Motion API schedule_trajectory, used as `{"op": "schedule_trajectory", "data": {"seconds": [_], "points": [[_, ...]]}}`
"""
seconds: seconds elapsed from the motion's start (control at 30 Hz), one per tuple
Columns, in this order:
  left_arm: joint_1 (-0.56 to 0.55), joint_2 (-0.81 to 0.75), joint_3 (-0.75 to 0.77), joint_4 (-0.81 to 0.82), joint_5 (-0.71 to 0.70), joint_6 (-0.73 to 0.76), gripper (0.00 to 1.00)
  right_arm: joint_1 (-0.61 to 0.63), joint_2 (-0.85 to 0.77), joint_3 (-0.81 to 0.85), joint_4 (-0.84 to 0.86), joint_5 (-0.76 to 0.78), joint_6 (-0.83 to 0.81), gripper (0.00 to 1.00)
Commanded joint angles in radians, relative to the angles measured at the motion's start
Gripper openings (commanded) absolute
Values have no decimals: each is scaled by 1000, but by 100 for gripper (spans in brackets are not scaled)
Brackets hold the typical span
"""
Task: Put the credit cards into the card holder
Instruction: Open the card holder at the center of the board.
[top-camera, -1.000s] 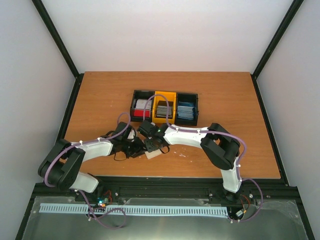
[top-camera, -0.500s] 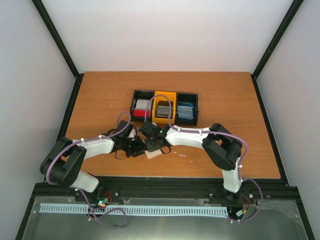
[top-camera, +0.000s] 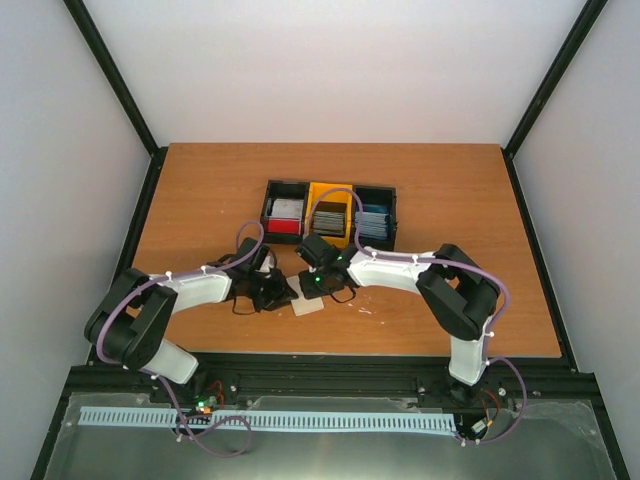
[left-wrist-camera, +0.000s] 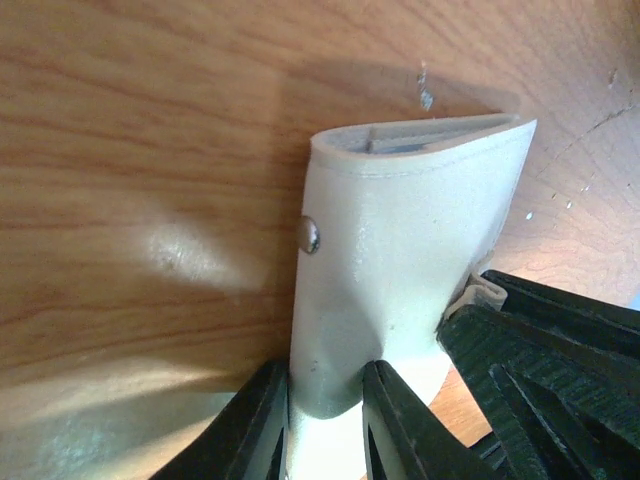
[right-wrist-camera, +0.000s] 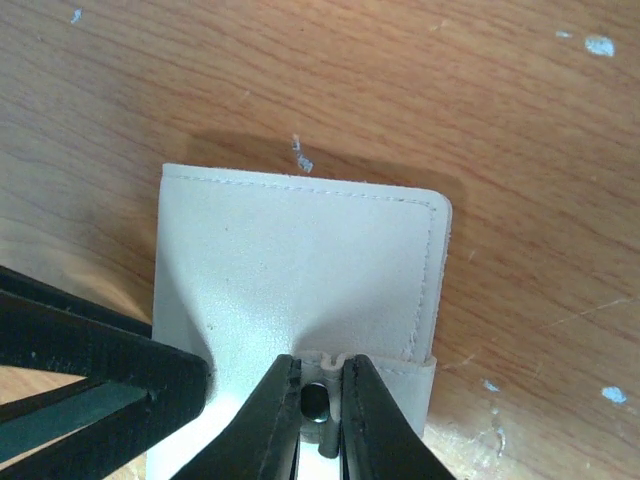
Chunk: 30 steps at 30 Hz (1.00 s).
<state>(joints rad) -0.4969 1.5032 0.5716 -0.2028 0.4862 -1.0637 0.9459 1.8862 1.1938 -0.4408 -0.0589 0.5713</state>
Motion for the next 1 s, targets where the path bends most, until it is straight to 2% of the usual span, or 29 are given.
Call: {"op": "schedule_trajectory", "data": {"seconds": [0.0, 0.23, 0.53, 0.63, 0.8, 0.97], "points": [[-5, 110, -67, -164, -240, -8, 23, -39, -43, -55, 69, -175, 31, 9], [-5, 118, -69, -163, -247, -2, 23, -84, -76, -103, 152, -291, 61, 12], [-5, 133, -70, -159, -252, 5, 23, -113, -94, -148, 224, -353, 137, 14], [-5, 135, -68, -154, -250, 11, 23, -110, -115, -131, 182, -270, 111, 14], [-5, 116, -62, -150, -246, 22, 22, -22, -134, -35, 13, -6, 9, 14], [-5, 90, -69, -136, -230, 21, 22, 40, -72, 44, -111, 143, 5, 13]]}}
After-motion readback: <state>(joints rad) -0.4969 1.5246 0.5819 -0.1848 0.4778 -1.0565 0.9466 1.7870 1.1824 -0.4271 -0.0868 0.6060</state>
